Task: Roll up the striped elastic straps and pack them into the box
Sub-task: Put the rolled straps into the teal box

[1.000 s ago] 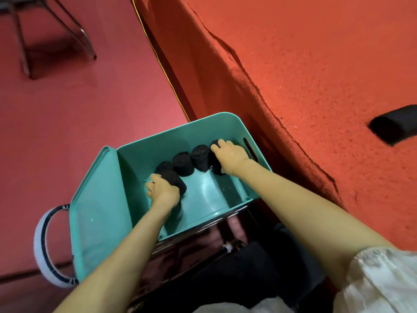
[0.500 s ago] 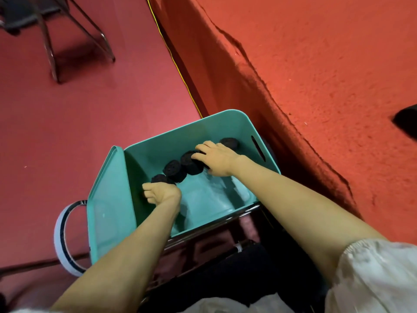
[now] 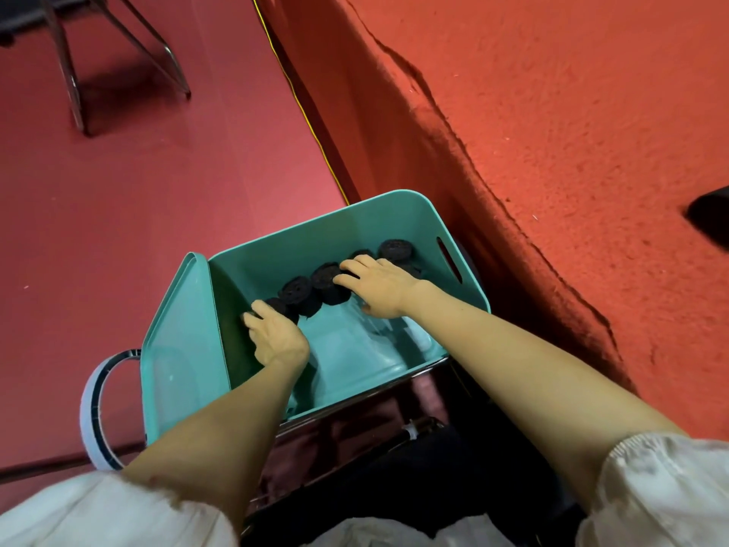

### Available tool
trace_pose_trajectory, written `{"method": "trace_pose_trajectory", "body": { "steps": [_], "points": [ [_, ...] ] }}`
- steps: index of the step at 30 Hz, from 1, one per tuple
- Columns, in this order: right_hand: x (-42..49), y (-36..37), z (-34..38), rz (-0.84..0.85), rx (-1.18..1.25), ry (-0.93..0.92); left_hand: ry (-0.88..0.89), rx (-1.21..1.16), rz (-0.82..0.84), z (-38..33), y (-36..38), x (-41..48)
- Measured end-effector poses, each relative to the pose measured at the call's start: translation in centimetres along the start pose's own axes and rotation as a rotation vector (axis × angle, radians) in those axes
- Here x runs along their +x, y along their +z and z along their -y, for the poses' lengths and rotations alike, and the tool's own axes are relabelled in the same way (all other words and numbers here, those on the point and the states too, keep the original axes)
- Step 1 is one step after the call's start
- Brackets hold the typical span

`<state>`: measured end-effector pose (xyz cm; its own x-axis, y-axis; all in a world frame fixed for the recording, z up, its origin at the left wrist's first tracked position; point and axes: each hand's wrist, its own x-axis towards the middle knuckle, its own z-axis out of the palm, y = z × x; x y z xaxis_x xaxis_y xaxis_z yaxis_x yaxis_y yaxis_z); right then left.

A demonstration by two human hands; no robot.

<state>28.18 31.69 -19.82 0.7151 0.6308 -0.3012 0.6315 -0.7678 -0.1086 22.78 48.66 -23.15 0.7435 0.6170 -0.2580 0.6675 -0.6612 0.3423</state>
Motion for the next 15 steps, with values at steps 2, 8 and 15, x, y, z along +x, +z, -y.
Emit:
{"method": "trace_pose_trajectory", "body": {
  "steps": [2, 8, 15],
  "points": [
    [-0.1, 0.0, 0.0, 0.021, -0.002, 0.004, 0.053, 0.045, -0.047, -0.2, 0.2, -0.1],
    [0.0, -0.3, 0.0, 0.054, -0.018, 0.016, 0.15, 0.219, -0.103, -0.1, 0.2, -0.7],
    [-1.1, -1.2, -0.4, 0.012, 0.002, 0.014, 0.048, 0.108, 0.115, -1.8, -0.6, -2.6]
  ]
}}
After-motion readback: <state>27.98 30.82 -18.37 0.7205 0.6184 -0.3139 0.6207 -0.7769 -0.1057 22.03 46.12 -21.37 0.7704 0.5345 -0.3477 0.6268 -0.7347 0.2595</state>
